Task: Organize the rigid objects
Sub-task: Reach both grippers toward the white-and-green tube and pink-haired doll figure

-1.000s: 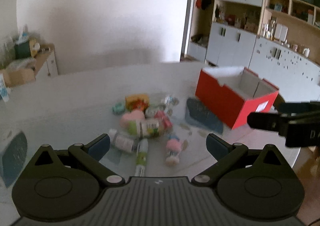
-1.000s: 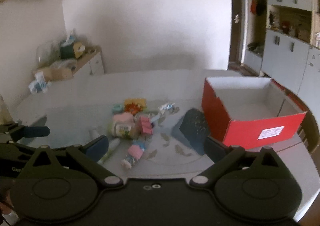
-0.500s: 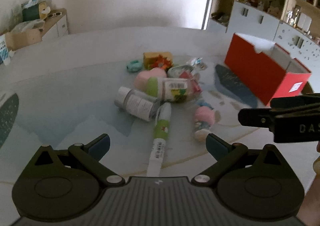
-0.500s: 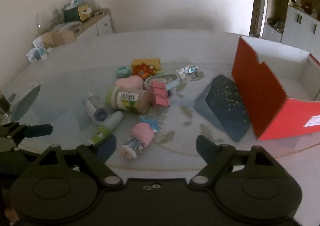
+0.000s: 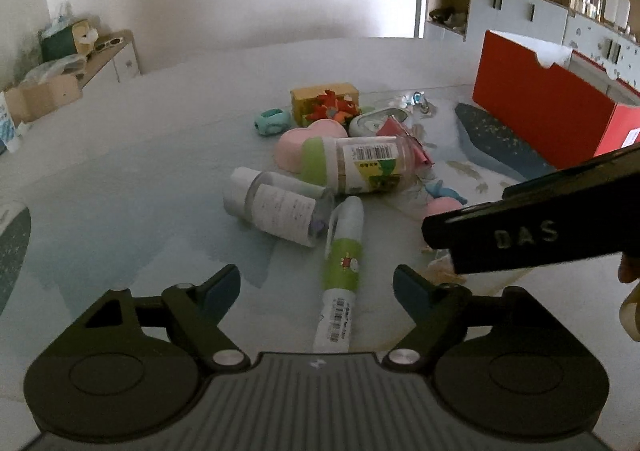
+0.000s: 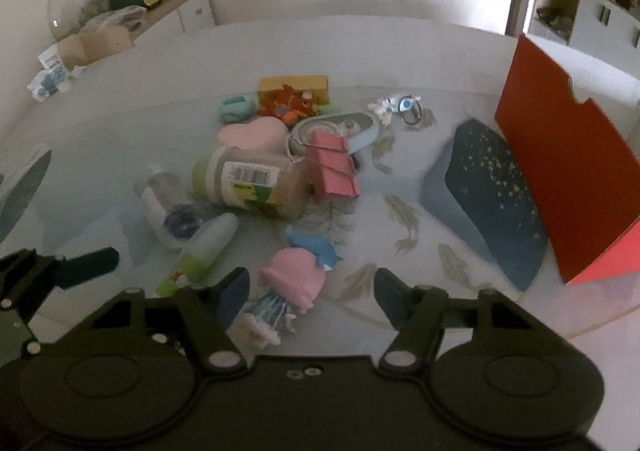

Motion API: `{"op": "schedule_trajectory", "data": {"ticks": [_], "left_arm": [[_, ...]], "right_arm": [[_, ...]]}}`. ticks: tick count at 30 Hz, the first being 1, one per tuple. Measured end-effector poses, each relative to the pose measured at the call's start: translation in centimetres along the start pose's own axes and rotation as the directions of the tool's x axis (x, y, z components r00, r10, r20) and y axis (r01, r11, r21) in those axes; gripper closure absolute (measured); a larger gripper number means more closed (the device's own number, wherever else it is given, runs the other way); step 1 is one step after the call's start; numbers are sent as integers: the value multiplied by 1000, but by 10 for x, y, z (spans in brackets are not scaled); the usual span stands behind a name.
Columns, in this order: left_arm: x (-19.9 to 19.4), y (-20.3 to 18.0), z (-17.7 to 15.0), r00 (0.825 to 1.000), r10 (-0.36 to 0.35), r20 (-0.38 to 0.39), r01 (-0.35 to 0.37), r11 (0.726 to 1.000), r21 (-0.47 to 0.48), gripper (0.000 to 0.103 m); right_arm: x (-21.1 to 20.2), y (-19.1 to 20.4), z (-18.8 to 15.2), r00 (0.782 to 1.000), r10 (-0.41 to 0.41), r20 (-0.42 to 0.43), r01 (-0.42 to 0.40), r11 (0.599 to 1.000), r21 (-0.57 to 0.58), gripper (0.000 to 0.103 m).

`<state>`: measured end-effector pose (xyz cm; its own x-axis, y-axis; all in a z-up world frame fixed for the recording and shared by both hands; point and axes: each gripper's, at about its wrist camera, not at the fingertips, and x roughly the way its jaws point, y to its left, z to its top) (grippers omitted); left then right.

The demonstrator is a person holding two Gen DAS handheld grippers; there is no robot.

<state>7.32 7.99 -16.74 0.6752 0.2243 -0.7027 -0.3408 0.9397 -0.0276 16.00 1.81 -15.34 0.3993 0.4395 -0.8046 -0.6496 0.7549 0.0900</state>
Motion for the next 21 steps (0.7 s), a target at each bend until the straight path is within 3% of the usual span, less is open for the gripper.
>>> {"op": "schedule_trajectory", "data": {"ticks": [3, 8, 10, 14, 16, 18, 21], "left_arm": [[5, -1, 2, 1000, 1, -14, -1, 1000, -10, 40], [14, 0, 4, 999, -16, -42, 14, 999, -47, 60], [14, 1, 5, 999, -32, -34, 29, 997, -65, 62], [16, 3, 6, 998, -45, -33, 43, 996, -76, 70], [16, 2, 7, 998, -46, -37, 43, 997, -69, 71], [15, 1, 7, 998, -57, -39, 54, 997, -61, 81], [15, 0, 7, 997, -63, -42, 60, 997, -58, 83]], "right_arm": [[6, -1, 2, 1000, 9, -13, -9, 1000, 17, 40], [12, -1, 3, 999, 32, -39, -30, 998, 53, 46], [12, 1, 4, 999, 29, -40, -27, 998, 49, 47], [11, 4, 6, 998, 49, -44, -47, 998, 53, 65], [11, 5, 6, 998, 42, -48, -40, 998, 57, 65], [10, 5, 6, 998, 37, -51, -34, 998, 55, 65], [6, 2, 5, 998, 32, -48, -29, 998, 62, 65]]}}
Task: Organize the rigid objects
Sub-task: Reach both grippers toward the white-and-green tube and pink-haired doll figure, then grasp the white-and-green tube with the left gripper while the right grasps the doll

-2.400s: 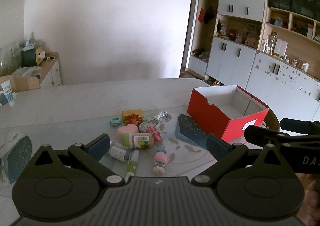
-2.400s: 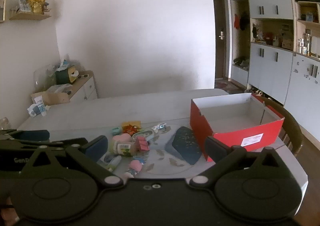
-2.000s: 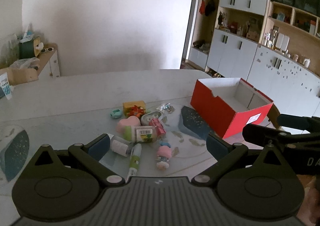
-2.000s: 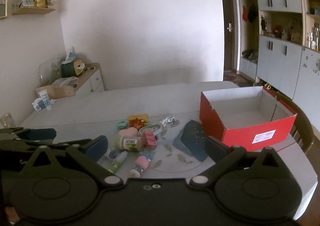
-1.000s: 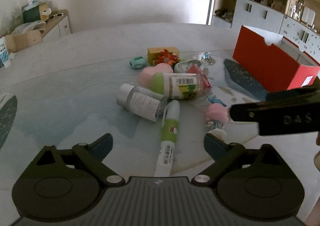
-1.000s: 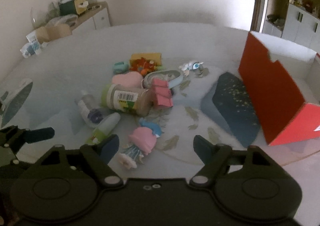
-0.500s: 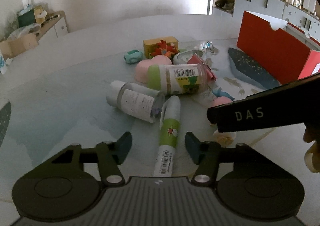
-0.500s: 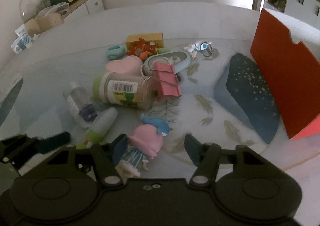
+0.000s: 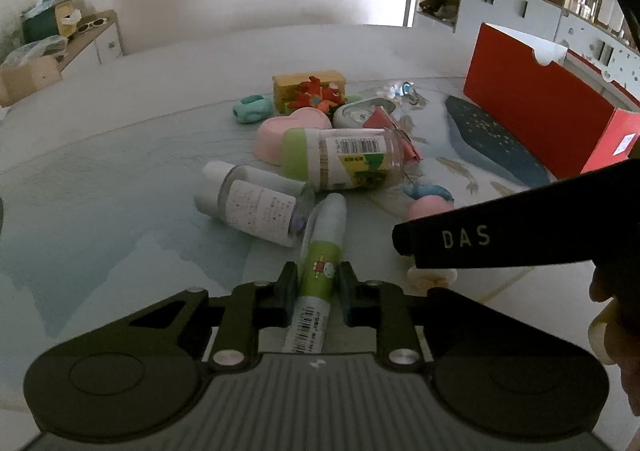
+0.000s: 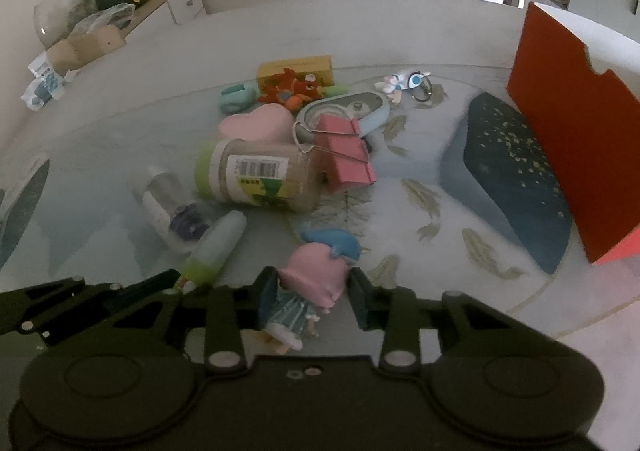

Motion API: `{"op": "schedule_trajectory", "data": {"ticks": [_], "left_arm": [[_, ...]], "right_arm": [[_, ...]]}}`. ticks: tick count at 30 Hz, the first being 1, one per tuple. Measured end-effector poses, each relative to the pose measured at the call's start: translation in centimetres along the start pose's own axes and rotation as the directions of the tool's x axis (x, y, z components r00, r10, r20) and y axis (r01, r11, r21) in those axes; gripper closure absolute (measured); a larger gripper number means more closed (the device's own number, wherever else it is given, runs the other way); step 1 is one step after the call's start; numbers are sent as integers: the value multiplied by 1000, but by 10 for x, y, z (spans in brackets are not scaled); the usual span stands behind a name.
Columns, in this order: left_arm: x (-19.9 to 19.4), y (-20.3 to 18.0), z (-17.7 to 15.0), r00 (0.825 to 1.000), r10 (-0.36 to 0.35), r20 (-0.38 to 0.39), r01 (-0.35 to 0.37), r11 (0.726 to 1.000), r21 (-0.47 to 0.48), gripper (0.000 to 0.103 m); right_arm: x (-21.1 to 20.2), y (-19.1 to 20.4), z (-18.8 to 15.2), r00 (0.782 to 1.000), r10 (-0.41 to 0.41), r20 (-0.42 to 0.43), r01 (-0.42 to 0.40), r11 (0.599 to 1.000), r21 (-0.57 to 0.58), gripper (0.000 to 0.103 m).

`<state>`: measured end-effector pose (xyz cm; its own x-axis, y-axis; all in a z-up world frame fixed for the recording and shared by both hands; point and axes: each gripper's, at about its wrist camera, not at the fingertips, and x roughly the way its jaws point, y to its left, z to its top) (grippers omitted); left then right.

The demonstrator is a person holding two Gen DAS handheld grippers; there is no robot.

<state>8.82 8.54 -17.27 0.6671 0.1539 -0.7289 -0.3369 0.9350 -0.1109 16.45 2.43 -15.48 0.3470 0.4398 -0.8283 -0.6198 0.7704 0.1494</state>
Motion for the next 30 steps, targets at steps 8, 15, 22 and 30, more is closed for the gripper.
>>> {"op": "schedule_trajectory", "data": {"ticks": [8, 15, 22, 30], "left_arm": [[-3, -4, -1, 1000, -25, -9, 25, 1000, -5, 86], [-13, -10, 1, 999, -51, -12, 51, 998, -26, 86], [-32, -21, 13, 996, -84, -6, 84, 996, -38, 86], [-58, -48, 38, 995, -104, 12, 104, 994, -35, 86]], "right_arm": [[-24, -12, -5, 1000, -22, 16, 22, 1000, 16, 65], [-51, -26, -8, 999, -37, 22, 36, 999, 33, 65], [-89, -46, -3, 998, -26, 58, 23, 998, 55, 65], [-132, -80, 4, 996, -6, 86, 3, 999, 38, 65]]}}
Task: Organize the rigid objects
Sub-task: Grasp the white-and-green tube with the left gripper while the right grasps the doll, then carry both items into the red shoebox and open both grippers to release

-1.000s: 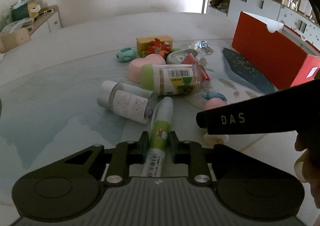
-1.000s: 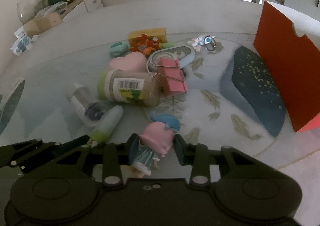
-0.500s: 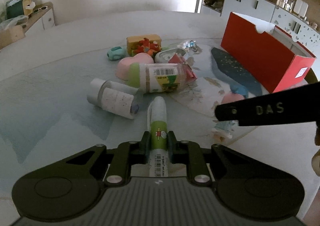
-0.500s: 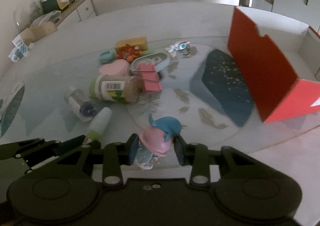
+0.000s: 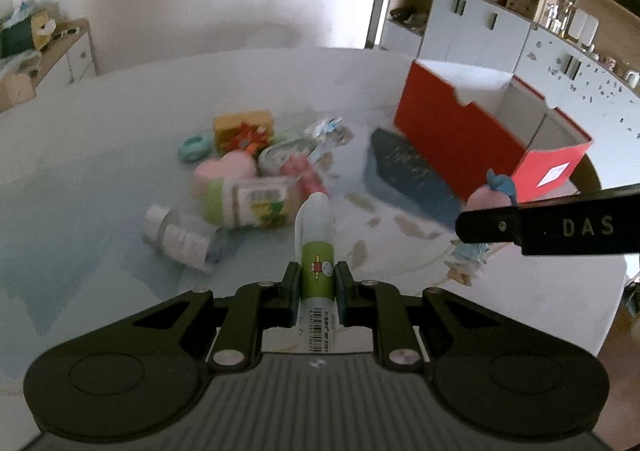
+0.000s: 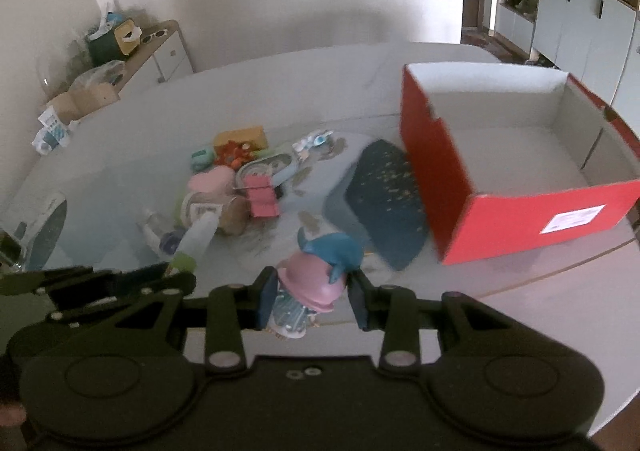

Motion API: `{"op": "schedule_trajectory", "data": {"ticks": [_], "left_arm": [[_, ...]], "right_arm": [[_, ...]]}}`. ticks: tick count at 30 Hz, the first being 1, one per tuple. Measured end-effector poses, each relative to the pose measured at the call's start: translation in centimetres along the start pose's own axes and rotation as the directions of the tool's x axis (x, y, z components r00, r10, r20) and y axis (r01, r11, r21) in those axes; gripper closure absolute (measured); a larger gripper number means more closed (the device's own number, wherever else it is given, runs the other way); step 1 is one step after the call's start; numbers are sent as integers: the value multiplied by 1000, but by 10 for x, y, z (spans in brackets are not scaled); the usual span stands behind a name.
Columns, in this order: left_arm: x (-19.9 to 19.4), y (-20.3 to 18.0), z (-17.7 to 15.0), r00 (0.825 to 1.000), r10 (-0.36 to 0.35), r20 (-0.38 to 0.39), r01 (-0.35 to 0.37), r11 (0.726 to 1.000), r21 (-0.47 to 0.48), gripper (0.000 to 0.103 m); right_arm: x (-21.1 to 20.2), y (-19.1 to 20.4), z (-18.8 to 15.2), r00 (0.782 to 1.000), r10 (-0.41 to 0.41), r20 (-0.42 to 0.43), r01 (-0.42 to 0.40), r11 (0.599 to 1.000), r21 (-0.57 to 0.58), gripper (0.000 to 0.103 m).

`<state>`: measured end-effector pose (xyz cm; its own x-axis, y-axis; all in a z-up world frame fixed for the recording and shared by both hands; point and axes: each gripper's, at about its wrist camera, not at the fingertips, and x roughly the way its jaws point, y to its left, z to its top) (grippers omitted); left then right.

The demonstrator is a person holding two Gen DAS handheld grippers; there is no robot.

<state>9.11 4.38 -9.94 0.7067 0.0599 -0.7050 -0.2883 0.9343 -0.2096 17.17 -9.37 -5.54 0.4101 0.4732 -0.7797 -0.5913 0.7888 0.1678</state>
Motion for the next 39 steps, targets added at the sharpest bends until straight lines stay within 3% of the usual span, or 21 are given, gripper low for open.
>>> {"op": "schedule_trajectory", "data": {"ticks": [8, 16, 28, 39], "left_arm": [[-7, -44, 40, 999, -18, 46, 17, 1000, 6, 86], [11, -98, 88, 996, -49, 74, 48, 999, 21, 86], [67, -167, 155, 996, -37, 81, 32, 998, 62, 86], [146, -222, 198, 999, -39, -8, 40, 995, 88, 86]], "right_arm": [[-24, -51, 28, 999, 3, 33, -2, 1000, -30, 65], [-23, -110, 60, 999, -15, 51, 18, 998, -54, 65], [2, -188, 95, 998, -48, 43, 51, 995, -81, 65], [44, -241, 109, 996, -78, -34, 73, 987, -145, 65]]}}
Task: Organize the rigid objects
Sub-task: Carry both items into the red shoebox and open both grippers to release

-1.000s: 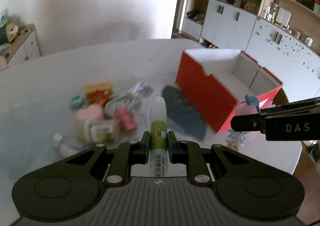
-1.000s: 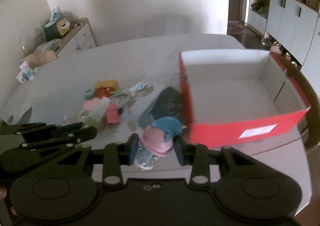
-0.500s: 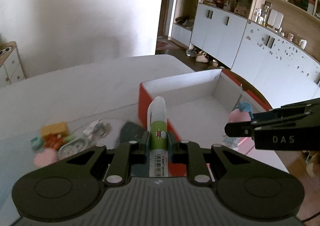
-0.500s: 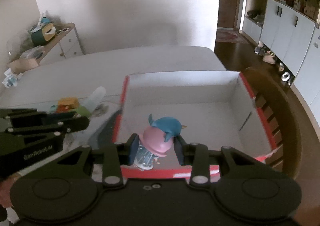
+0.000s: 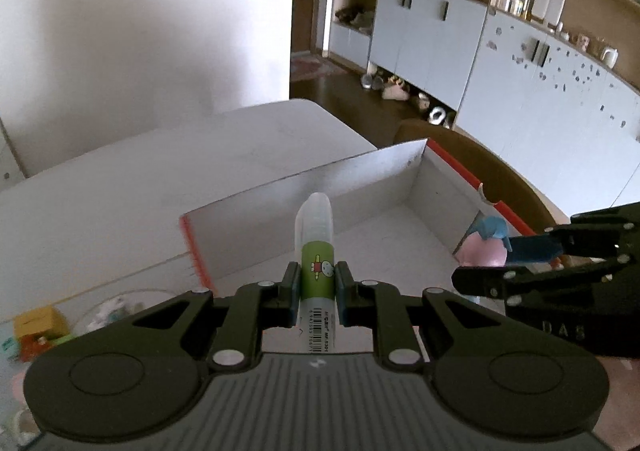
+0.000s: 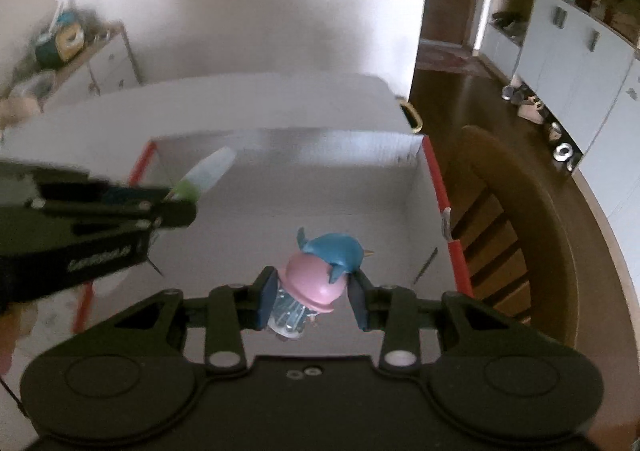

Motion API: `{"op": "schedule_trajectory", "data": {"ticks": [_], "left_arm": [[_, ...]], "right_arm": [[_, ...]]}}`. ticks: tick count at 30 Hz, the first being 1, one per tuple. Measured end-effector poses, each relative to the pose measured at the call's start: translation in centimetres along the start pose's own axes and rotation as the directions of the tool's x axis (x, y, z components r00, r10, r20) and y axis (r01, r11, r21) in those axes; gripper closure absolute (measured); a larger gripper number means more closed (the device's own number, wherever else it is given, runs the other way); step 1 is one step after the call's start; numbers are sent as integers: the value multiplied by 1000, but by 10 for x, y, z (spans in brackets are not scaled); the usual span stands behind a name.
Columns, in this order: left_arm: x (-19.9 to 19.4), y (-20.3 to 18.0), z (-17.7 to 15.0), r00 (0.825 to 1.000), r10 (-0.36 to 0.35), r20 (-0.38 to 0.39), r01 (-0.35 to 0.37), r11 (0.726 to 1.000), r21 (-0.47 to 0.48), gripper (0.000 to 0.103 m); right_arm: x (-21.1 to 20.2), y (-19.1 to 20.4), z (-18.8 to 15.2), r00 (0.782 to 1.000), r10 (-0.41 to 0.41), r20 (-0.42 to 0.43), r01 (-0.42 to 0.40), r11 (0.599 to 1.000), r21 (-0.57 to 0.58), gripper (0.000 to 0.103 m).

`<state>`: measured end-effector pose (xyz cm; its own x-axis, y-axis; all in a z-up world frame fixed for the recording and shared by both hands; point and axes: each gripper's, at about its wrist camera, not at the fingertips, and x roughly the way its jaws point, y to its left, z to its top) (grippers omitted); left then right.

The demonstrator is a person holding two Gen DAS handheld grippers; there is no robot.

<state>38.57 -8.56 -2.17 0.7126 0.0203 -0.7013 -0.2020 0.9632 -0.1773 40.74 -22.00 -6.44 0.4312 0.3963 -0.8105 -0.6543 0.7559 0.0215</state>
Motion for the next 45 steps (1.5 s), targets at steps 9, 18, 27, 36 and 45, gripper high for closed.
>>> {"op": "schedule_trajectory", "data": {"ticks": [9, 18, 27, 36, 45], "left_arm": [[68, -31, 19, 997, -16, -81, 21, 998, 60, 86], [114, -44, 26, 989, -11, -149, 25, 995, 95, 86], [142, -54, 29, 974, -10, -228, 35, 994, 105, 85], [162, -63, 23, 948, 7, -317, 35, 991, 128, 85], [159, -56, 24, 945, 18, -328, 27, 991, 134, 85]], "right_arm": [[36, -8, -5, 996, 33, -82, -40, 995, -89, 66], [58, -8, -9, 989, 36, -140, -54, 990, -127, 66], [74, -15, -6, 981, 38, -193, -60, 992, -110, 66], [74, -14, -4, 976, 40, -214, -63, 993, -101, 66], [73, -17, 2, 976, 55, -209, -74, 994, -80, 61]]}}
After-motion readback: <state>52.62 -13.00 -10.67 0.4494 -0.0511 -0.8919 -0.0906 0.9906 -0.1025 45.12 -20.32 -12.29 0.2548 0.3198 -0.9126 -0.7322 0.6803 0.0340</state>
